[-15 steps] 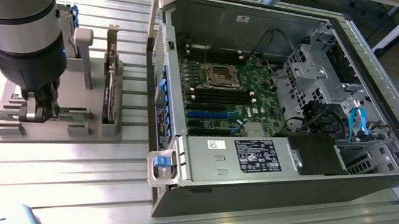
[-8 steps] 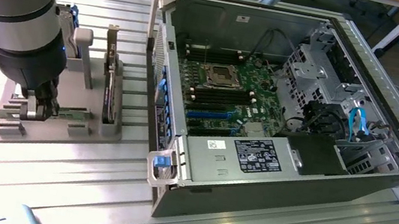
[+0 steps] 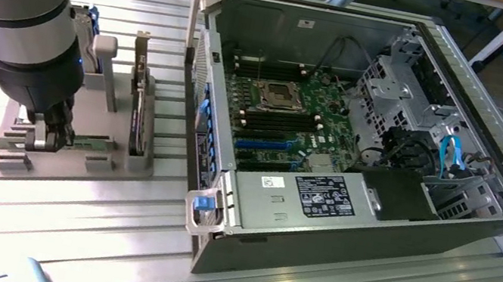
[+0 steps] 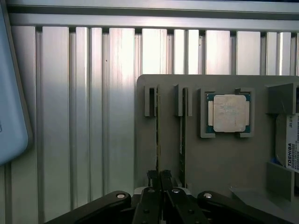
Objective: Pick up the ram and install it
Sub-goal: 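Pick up the ram and move it above insertion slot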
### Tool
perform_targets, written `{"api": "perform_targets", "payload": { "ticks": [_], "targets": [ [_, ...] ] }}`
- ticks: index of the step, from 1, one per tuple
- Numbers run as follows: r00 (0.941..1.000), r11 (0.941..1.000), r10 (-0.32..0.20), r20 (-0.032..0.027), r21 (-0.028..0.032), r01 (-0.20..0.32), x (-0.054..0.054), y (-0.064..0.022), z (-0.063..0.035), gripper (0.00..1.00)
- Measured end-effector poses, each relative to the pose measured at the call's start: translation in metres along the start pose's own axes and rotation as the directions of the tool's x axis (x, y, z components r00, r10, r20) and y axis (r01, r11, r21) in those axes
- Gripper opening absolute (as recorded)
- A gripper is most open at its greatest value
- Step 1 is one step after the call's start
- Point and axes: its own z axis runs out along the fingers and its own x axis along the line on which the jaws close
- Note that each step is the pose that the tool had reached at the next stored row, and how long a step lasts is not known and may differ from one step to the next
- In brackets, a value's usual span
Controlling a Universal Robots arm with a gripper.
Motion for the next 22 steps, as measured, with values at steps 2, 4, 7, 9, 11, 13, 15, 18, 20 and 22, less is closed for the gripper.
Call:
{"api": "perform_targets", "payload": {
  "ticks": [2,4,7,9,11,13,15,18,20,22],
  "targets": [
    [1.0000,1.0000,0.000,-0.0002,-0.0002,0.000,0.000,0.0000,-0.0010,0.12],
    [1.0000,1.0000,0.000,0.0002,0.0001,0.000,0.000,-0.0001,-0.0015,0.12],
    [1.0000,1.0000,0.000,0.0005,-0.0001,0.000,0.000,-0.0002,-0.0043,0.12],
    [1.0000,1.0000,0.000,0.0021,-0.0001,0.000,0.000,-0.0004,-0.0066,0.12],
    [1.0000,1.0000,0.000,0.0024,-0.0001,0.000,0.000,-0.0008,-0.0085,0.12],
    [1.0000,1.0000,0.000,0.0025,0.0001,0.000,0.000,-0.0011,-0.0100,0.12],
    [1.0000,1.0000,0.000,0.0024,-0.0001,0.000,0.000,-0.0015,-0.0122,0.12],
    [1.0000,1.0000,0.000,0.0038,0.0000,0.000,-0.001,-0.0021,-0.0163,0.12],
    [1.0000,1.0000,0.000,0.0066,0.0000,0.000,-0.001,-0.0027,-0.0194,0.12],
    [1.0000,1.0000,0.000,0.0089,0.0000,0.000,-0.001,-0.0029,-0.0223,0.12]
  ]
}}
